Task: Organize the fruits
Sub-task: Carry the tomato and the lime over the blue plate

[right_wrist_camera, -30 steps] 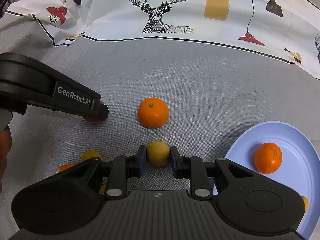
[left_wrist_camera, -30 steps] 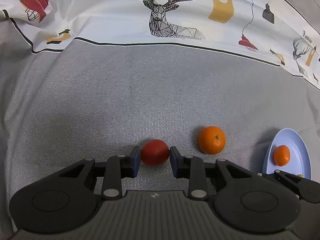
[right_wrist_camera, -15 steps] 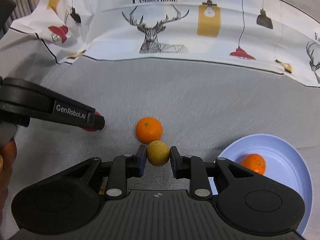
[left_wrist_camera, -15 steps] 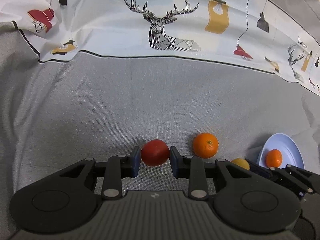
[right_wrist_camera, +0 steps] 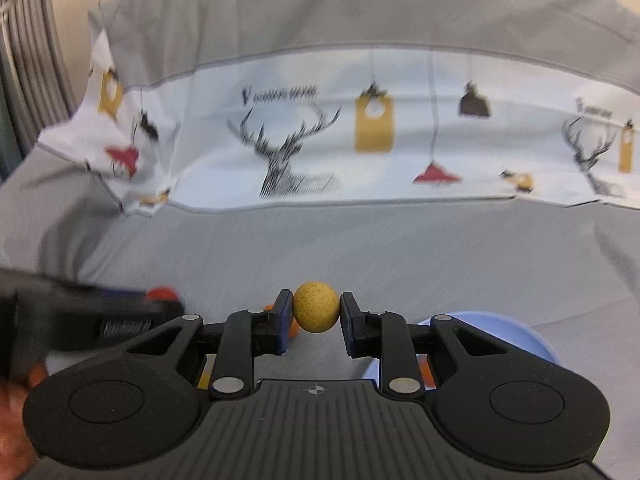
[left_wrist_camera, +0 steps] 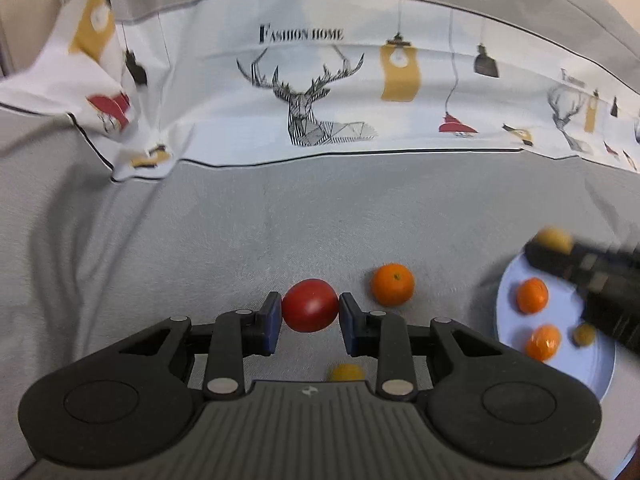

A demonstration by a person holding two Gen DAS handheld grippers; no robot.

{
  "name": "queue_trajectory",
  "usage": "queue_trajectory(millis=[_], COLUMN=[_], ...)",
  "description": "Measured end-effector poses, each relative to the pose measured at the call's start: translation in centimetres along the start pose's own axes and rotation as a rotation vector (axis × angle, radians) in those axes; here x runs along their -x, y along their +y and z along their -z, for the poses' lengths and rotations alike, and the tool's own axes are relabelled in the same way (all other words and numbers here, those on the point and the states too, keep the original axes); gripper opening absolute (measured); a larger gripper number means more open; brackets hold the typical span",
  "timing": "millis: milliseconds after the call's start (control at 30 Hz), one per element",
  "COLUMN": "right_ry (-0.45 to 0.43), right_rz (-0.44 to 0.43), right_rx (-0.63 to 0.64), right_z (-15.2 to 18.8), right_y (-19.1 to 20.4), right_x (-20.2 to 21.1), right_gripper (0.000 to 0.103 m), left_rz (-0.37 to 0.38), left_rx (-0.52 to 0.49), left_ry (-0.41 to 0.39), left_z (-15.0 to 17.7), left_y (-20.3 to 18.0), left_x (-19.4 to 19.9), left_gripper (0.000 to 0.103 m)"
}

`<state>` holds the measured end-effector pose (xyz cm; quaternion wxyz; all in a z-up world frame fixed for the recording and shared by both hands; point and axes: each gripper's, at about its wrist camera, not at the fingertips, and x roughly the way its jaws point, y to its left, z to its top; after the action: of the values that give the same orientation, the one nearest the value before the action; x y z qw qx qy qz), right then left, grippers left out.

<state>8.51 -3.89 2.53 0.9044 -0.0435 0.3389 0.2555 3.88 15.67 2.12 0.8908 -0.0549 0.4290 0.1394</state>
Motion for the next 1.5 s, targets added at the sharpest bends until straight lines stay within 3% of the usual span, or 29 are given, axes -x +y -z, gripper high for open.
queue_trajectory(millis=[167, 333, 433, 533, 767, 1100, 1300, 1500], right_ry=[-0.085, -0.100, -0.149, -0.192, -0.110, 0.108, 0.121, 0.121], right_rz=[0.012, 0.048, 0.051, 0.089, 0.181, 0.225, 0.215, 0.206], right_rx=[-0.018, -0.027, -0.066, -0.029, -0.031, -0.196, -0.213, -0.204], right_z=[0.3, 2.0, 2.4, 3.0, 3.4, 5.0, 5.3, 5.1], right_y=[-2.4, -5.8, -7.5, -8.3, -10.6, -13.8, -13.9, -14.0], right_x=[4.8, 8.0, 9.8, 10.7, 8.8, 3.9, 3.6, 3.3], right_gripper=[0.026, 0.026, 0.026, 0.026, 0.026, 0.026, 0.026, 0.026], left_rz=[0.000, 0.003, 0.019, 0.054, 0.215, 0.372, 0.377, 0.375], left_rx=[-0.022, -0.030, -0.036, -0.054, -0.054, -0.296, -0.427, -0.422], left_ry=[-0.030, -0.048, -0.039, -0.048, -0.054, -0.098, -0.139, -0.122], left_z=[2.1, 3.8, 4.7, 5.0, 4.3, 6.1, 7.3, 7.0], left_y=[-0.1, -0.1, -0.1, -0.5, -2.6, -13.1, -17.3, -17.7], left_x=[2.9, 4.8, 5.2, 5.3, 4.4, 3.8, 3.3, 2.2], left_gripper=[0.034, 0.034, 0.034, 0.034, 0.034, 0.034, 0.034, 0.034])
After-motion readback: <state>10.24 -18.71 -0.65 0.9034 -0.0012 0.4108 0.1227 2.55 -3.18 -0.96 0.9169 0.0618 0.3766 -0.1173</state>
